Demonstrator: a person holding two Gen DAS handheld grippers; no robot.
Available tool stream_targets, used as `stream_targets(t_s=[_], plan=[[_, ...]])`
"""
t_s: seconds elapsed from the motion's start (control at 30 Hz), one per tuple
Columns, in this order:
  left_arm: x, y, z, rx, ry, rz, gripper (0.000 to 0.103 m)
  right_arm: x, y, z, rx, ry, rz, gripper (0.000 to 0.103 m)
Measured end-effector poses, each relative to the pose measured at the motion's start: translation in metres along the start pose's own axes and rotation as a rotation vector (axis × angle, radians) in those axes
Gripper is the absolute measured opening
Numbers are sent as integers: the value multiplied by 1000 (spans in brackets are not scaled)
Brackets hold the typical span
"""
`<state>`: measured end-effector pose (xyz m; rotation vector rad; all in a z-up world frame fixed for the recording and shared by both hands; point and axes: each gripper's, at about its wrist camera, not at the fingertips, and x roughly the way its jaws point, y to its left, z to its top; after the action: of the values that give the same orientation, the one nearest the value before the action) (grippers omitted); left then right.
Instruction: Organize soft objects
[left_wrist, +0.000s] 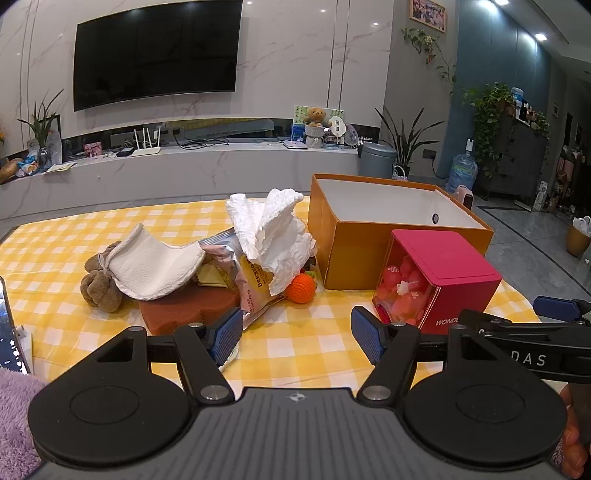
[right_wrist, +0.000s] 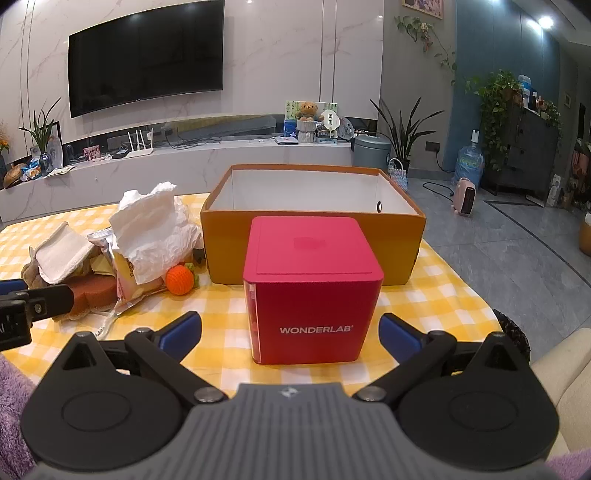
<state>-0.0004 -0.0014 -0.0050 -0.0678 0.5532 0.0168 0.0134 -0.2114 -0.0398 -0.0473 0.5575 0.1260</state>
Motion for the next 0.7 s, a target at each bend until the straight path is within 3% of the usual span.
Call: stream_targets(t_s=[0.53,0.63,0.7], plan=[[0,1,0,7,-2,-6,79,-3,4,-2,-17,-11,33,99],[0,2,-1,13,-19,-1,79,-2,7,0,-18,-10,67,92],[1,6,-1,5,-22,2,79,-2,10,2,-21,-9,98,80]])
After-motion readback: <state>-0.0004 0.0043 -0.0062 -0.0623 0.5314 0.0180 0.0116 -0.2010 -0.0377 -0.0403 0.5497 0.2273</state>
